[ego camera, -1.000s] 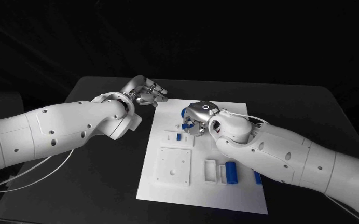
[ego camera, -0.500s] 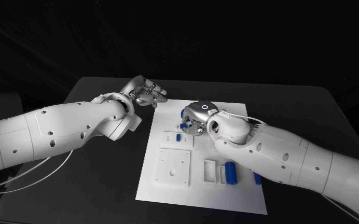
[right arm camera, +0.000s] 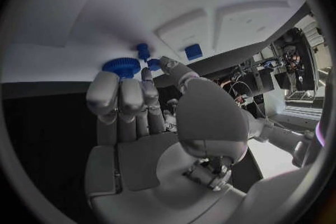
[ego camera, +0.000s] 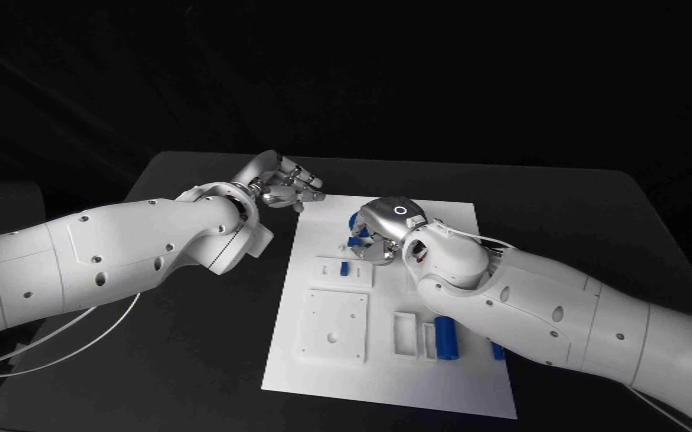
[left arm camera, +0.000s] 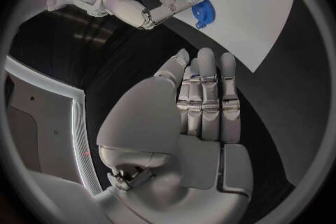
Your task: Assemble the parts on the task board
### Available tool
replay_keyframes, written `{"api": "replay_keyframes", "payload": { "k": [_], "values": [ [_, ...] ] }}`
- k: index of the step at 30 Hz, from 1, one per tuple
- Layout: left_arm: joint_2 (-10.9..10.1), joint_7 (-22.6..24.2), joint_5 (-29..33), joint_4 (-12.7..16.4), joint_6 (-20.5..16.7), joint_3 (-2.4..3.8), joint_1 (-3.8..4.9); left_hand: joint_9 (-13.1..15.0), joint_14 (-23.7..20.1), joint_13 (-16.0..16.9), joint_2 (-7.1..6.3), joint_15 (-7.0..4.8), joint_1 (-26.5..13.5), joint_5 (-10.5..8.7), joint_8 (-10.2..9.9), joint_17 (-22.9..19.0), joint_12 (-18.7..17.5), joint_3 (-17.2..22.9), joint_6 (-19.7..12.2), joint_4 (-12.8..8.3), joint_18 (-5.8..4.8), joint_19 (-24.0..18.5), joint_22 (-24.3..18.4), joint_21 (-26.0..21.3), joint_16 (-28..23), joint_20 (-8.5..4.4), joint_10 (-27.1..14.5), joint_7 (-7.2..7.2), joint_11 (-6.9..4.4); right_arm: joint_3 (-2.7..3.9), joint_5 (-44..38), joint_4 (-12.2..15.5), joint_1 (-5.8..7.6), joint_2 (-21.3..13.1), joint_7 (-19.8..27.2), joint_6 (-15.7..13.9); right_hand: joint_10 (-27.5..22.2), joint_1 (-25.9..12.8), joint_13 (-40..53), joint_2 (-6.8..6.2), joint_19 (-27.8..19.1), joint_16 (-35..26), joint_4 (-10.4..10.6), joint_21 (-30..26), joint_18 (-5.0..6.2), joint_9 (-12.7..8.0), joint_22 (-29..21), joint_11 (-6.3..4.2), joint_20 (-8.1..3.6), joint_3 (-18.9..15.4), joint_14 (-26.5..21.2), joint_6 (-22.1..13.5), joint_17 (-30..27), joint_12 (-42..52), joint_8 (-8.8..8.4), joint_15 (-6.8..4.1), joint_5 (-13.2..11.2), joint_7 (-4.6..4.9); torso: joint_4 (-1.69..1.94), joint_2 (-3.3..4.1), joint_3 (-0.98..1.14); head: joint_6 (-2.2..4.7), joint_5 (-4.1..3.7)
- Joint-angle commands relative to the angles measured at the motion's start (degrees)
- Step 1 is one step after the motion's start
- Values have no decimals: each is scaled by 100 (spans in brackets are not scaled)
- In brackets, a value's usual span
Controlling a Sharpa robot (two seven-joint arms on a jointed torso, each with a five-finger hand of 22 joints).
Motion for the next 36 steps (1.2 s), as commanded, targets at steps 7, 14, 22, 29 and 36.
{"api": "replay_keyframes", "payload": {
  "k": [7, 14, 22, 29, 36],
  "values": [
    [-40, -515, 1121, -63, 1410, 4, 17, -8, 190, 14, 127, -49, -412, -371, -22, 99, 39, -188, -84, 603, -8, 219, -317, -5, 173, -40, 230, -81, -81, -25, 34, 353, -73, -210, -136, -404, 53, 17, 3, -82, 157, 2, 14, 26, -57, 7, 700, 5, -43, 92, 35, 43, 12, 1, 14, -9, -34, -4, -12, -6, 4, 61, 14],
    [-9, -1078, 1291, -98, 2213, 4, 17, -7, 228, 92, 200, -189, -660, -780, -20, 559, 318, -497, -172, 953, -58, 505, -130, 184, 1115, -192, 672, -96, -202, 16, 27, 668, -72, -381, -180, -492, 60, 32, 4, -110, 160, 2, 28, 21, -54, 6, 700, 3, -44, 145, 41, 50, 21, -4, 13, -11, -62, -3, -20, -2, 7, 98, 10],
    [54, -1693, 1167, -78, 2693, 3, 16, -11, 209, 158, 76, -226, -934, -861, -21, 641, 548, -601, -215, 1144, -56, 550, 137, 321, 1477, -237, 687, -93, -221, 104, -3, 968, -72, -550, -243, -568, 68, 44, 5, -140, 164, -10, 46, 21, -53, 7, 701, 2, -44, 196, 40, 59, 23, -8, 14, -11, -97, -5, -15, -2, 7, 137, -16],
    [123, -1767, 1202, -46, 2737, 3, 15, -26, 179, 140, 174, -219, -772, -851, -22, 614, 542, -534, -298, 989, -53, 525, 200, 320, 1499, -230, 660, -64, -214, 161, -13, 1190, -72, -636, -263, -594, 73, 56, 7, -156, 166, -3, 60, 20, -52, 6, 701, 1, -45, 226, 42, 64, 33, -10, 13, -12, -118, -6, -18, 4, 8, 179, -29],
    [153, -1675, 1343, -50, 2749, 3, 15, -28, 154, 100, 450, -214, -734, -843, -23, 531, 496, -609, -225, 853, -44, 505, 316, 287, 1546, -220, 647, -87, -214, 170, -14, 1250, -72, -647, -260, -572, 73, 59, 6, -159, 167, -3, 62, 20, -52, 6, 701, 0, -45, 229, 42, 64, 35, -11, 13, -12, -125, -6, -6, 11, 5, 178, -58]
  ]
}}
